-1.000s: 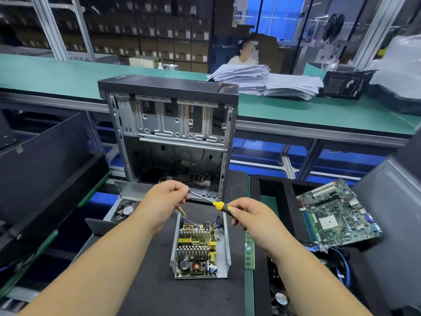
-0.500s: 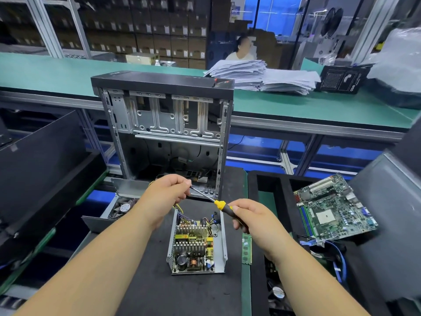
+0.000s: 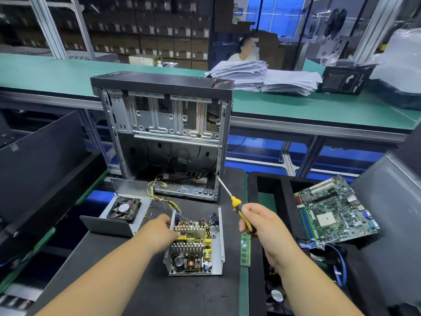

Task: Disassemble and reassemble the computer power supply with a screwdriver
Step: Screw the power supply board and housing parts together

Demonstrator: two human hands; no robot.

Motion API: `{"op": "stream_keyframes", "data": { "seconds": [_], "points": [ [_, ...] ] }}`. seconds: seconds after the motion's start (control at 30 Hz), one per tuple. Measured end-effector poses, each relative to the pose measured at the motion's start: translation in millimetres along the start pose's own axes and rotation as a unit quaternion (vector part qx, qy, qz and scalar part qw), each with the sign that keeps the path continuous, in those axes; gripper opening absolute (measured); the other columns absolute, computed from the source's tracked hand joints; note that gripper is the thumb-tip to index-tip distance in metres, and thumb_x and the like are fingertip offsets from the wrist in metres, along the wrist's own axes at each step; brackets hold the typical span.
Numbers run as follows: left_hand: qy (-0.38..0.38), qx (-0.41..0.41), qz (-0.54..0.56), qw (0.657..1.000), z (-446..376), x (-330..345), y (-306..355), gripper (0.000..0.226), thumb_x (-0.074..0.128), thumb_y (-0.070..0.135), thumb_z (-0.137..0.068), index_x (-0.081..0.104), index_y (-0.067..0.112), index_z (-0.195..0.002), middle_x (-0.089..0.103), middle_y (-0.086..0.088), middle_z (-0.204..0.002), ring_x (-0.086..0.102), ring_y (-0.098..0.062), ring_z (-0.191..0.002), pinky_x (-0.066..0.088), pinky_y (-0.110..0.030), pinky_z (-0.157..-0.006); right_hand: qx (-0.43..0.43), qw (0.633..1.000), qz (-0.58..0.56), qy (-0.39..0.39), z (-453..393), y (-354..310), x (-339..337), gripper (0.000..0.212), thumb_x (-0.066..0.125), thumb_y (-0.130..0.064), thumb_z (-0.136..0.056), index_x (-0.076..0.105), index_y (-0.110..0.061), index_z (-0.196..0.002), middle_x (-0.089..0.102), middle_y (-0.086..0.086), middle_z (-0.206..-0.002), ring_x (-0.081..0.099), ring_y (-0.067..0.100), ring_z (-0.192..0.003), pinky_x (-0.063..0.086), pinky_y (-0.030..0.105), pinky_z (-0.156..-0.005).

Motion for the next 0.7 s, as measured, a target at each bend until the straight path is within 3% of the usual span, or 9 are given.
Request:
{"op": "stream_keyframes", "data": {
  "seconds": [0.1, 0.2, 0.43, 0.57, 0.7],
  "points": [
    [0.043, 0.048, -0.040, 0.997, -2.1, -4.1, 5.5, 0.019, 0.057, 0.025, -0.087, 0.048, 0.024, -0.104, 0.059, 0.004, -0.084, 0.057, -0.019, -0.079, 0.038, -0.029, -0.060, 0.003, 1.000, 0.004, -0.002, 1.1, -1.0, -2.4, 0.028, 0.046, -0.029, -0.101, 0.067, -0.020, -0.085, 0.070, 0.003, -0.076, 0.048, 0.016, -0.072, 0.039, 0.032, -0.076],
    [0.042, 0.084, -0.062, 0.994, -4.8, -5.8, 9.0, 0.010, 0.056, 0.020, -0.086, 0.047, 0.023, -0.090, 0.057, 0.003, -0.080, 0.057, -0.021, -0.080, 0.036, -0.030, -0.059, 0.010, 1.000, 0.007, 0.001, 1.3, -1.4, -5.6, 0.025, 0.044, -0.026, -0.102, 0.064, -0.015, -0.090, 0.071, 0.000, -0.077, 0.051, 0.015, -0.074, 0.041, 0.031, -0.075],
    [-0.019, 0.229, -0.165, 0.959, 0.0, 8.5, 38.3, 0.024, 0.058, 0.029, -0.092, 0.058, 0.032, -0.115, 0.066, 0.007, -0.106, 0.061, -0.018, -0.098, 0.045, -0.029, -0.078, 0.038, 0.998, -0.033, 0.042, 3.0, 8.1, -17.4, 0.021, 0.042, -0.012, -0.101, 0.058, -0.012, -0.089, 0.068, 0.002, -0.074, 0.059, 0.015, -0.066, 0.047, 0.029, -0.067],
    [-0.078, 0.297, -0.204, 0.930, 2.3, 20.9, 56.3, 0.025, 0.056, 0.026, -0.094, 0.060, 0.036, -0.116, 0.068, 0.010, -0.106, 0.060, -0.015, -0.097, 0.049, -0.031, -0.085, 0.077, 0.992, -0.073, 0.066, -3.2, 20.8, -23.4, 0.022, 0.039, -0.005, -0.096, 0.059, -0.011, -0.089, 0.063, 0.005, -0.076, 0.056, 0.017, -0.067, 0.046, 0.031, -0.071],
    [-0.099, 0.325, -0.216, 0.915, -3.1, 20.2, 62.6, 0.030, 0.055, 0.023, -0.095, 0.060, 0.039, -0.119, 0.068, 0.014, -0.113, 0.060, -0.012, -0.105, 0.049, -0.033, -0.093, 0.097, 0.992, -0.026, 0.077, -10.2, 36.1, -23.3, 0.009, 0.053, -0.021, -0.094, 0.059, -0.017, -0.088, 0.059, -0.002, -0.075, 0.049, 0.014, -0.066, 0.042, 0.030, -0.068]
  ]
}}
Point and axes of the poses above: each hand's wrist, its own z-axis away from the middle knuckle, its own x-axis out of the palm, y = z × x, the point moved 8 cm from there along -z, towards the middle knuckle
